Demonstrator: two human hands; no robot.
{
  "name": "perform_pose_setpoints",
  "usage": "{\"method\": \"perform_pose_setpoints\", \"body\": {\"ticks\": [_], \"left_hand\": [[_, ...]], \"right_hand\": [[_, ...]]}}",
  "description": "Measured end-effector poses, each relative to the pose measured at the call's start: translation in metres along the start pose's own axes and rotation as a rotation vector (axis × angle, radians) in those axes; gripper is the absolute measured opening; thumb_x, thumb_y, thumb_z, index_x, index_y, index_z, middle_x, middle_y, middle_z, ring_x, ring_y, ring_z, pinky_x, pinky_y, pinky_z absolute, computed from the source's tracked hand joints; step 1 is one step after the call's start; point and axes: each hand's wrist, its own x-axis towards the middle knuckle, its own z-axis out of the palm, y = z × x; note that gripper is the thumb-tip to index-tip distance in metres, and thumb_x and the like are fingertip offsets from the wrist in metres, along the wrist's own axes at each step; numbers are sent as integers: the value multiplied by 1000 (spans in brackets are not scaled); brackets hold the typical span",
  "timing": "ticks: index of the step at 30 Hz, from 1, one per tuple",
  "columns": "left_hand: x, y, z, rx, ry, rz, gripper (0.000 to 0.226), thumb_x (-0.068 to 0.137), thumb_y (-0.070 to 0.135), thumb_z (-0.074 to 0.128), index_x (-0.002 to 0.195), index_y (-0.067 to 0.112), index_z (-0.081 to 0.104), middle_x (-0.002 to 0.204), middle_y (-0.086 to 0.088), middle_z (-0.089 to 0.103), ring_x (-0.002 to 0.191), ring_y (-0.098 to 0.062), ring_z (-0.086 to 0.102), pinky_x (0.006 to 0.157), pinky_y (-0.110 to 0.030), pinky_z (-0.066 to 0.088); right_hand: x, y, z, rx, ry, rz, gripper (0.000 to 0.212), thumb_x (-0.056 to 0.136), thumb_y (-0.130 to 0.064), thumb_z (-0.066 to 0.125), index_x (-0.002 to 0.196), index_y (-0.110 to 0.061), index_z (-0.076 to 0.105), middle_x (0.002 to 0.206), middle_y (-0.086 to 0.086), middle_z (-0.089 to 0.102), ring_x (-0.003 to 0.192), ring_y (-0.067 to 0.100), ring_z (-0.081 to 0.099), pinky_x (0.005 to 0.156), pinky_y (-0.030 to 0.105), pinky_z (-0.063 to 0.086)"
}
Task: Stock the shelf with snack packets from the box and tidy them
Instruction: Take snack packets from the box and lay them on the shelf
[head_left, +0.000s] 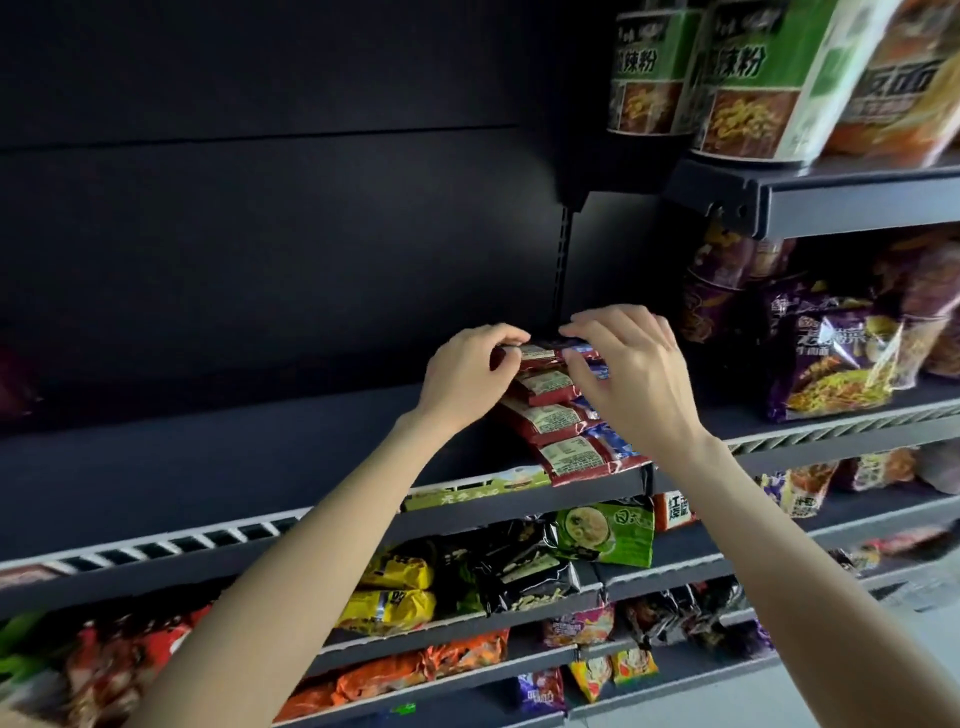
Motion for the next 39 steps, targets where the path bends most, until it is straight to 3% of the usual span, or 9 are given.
{"method": "perform_pose_setpoints", "body": {"ticks": [6,12,15,19,22,26,29,34,39], "left_hand": [[-98,3,-68,276,392,149,24,90,31,48,85,24,70,71,16,68,66,0,60,57,-19,43],[-236,-26,-131,523,306,-142,26,89,37,48,78,24,67,61,13,65,56,-7,63,47,-24,46],[-304,-38,-159,517,56,-474,27,86,43,45,96,30,66,78,16,67,73,-10,66,59,-26,49],[-395,-44,-187,461,-117,-778,38,83,49,40,111,33,62,107,14,66,98,-9,62,80,-30,49],[-462,-33,-209,308,-37,-991,30,84,49,43,108,41,58,108,21,64,95,2,59,81,-27,48],[-533,-22,-246,387,197,-1063,24,82,32,60,104,40,60,98,25,64,87,6,59,73,-18,48],[-580,-42,-283,469,375,-1066,19,91,24,59,108,27,66,97,14,70,88,-4,64,76,-27,52],[-644,-106,-341,526,308,-1097,25,89,29,61,113,23,64,103,10,68,90,-7,61,75,-25,48],[-685,-190,-387,449,202,-1075,34,89,27,62,122,23,57,123,1,59,112,-17,55,89,-37,48]], "right_hand": [[-7,-74,1,111,182,-285,15,91,-17,58,93,-9,70,95,3,69,89,24,56,75,35,44],[-35,-176,30,393,-150,-350,23,94,-24,49,81,-15,65,66,-2,60,58,20,58,43,30,43],[-52,-227,47,353,-629,-437,27,94,-39,42,96,-24,64,84,-5,67,77,23,66,56,32,49],[-70,-294,60,327,-976,-736,30,95,-43,40,111,-29,60,111,0,67,105,27,61,79,37,48],[-85,-351,62,391,-1007,-855,28,95,-39,39,104,-28,63,111,1,65,104,28,60,75,35,44],[-101,-431,67,670,-892,-908,27,96,-34,39,109,-28,62,109,-5,65,102,20,59,71,33,47],[-103,-496,71,822,-828,-894,28,98,-32,42,118,-28,60,114,-6,64,105,18,58,76,35,49],[-105,-598,88,857,-846,-842,31,97,-32,48,126,-25,56,124,-5,60,115,17,54,83,33,46],[-104,-682,121,680,-1066,-927,58,94,-48,49,144,-24,32,138,3,47,126,23,44,98,38,41]]}}
